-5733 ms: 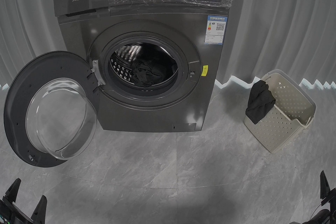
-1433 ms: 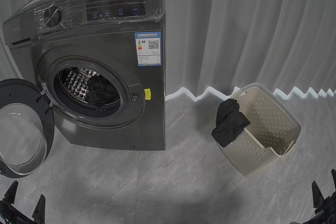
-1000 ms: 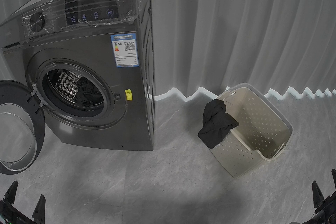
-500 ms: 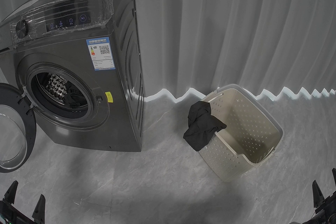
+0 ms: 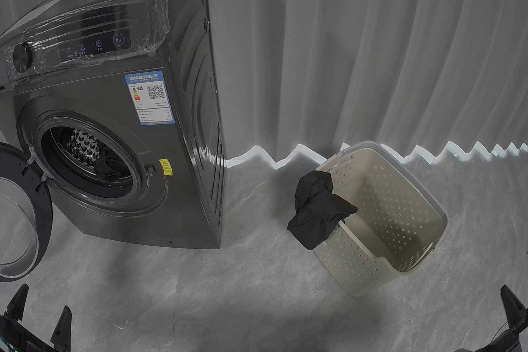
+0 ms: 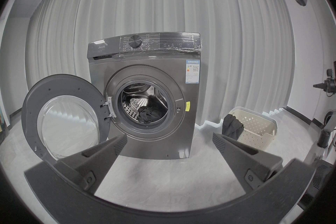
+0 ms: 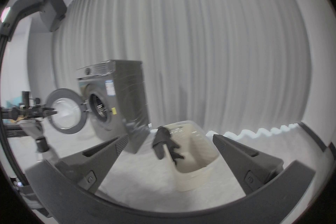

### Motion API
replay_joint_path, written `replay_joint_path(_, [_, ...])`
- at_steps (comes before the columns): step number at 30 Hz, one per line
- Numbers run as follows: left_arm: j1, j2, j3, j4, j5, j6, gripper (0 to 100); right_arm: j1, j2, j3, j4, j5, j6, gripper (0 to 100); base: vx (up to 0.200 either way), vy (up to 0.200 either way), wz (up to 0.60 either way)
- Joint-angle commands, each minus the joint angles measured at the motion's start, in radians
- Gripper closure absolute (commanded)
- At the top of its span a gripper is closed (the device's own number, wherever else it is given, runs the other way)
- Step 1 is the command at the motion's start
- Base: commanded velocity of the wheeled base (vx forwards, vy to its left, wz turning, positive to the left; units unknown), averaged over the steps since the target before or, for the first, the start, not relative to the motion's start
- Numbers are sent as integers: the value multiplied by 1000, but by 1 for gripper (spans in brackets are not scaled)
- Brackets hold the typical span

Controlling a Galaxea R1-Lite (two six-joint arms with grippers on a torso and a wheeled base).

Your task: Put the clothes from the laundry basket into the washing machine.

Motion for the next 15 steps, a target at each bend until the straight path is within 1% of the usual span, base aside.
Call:
replay_joint_path(1, [0, -16, 16, 0, 0, 1, 0, 15, 402, -10, 32, 164, -26, 0, 0, 0, 0])
replay_joint_path(2, [0, -16, 16, 1, 0, 1, 0, 15, 402, -10, 32, 164, -26, 0, 0, 0, 0])
replay_joint_path(3, [0, -16, 16, 1, 0, 1, 0, 21, 544, -13, -45, 159, -60, 0, 0, 0, 0])
replay_joint_path(4, [0, -16, 16, 1, 0, 1, 0, 21, 555, -13, -52, 159, -60, 0, 0, 0, 0])
replay_joint_path(5, [0, -16, 16, 0, 0, 1, 0, 24, 670, -7, -150, 161, -61, 0, 0, 0, 0])
replay_joint_path(6, [0, -16, 16, 0, 0, 2, 0, 27, 751, -7, -216, 159, -57, 0, 0, 0, 0])
replay_joint_path(8, [0, -16, 16, 0, 0, 2, 0, 41, 848, -5, -295, 158, -44, 0, 0, 0, 0])
replay_joint_path(9, [0, -16, 16, 0, 0, 1, 0, 63, 923, -4, -350, 155, -32, 0, 0, 0, 0])
replay_joint_path(10, [0, -16, 16, 0, 0, 1, 0, 83, 975, -5, -387, 153, -17, 0, 0, 0, 0])
replay_joint_path(12, [0, -16, 16, 0, 0, 1, 0, 124, 1052, -15, -431, 149, 28, 0, 0, -200, 0])
replay_joint_path(14, [0, -16, 16, 0, 0, 1, 0, 178, 1138, -39, -480, 118, 104, 0, 0, -200, 0])
replay_joint_path(15, [0, -16, 16, 0, 0, 1, 0, 214, 1186, -53, -512, 95, 155, 0, 0, -200, 0])
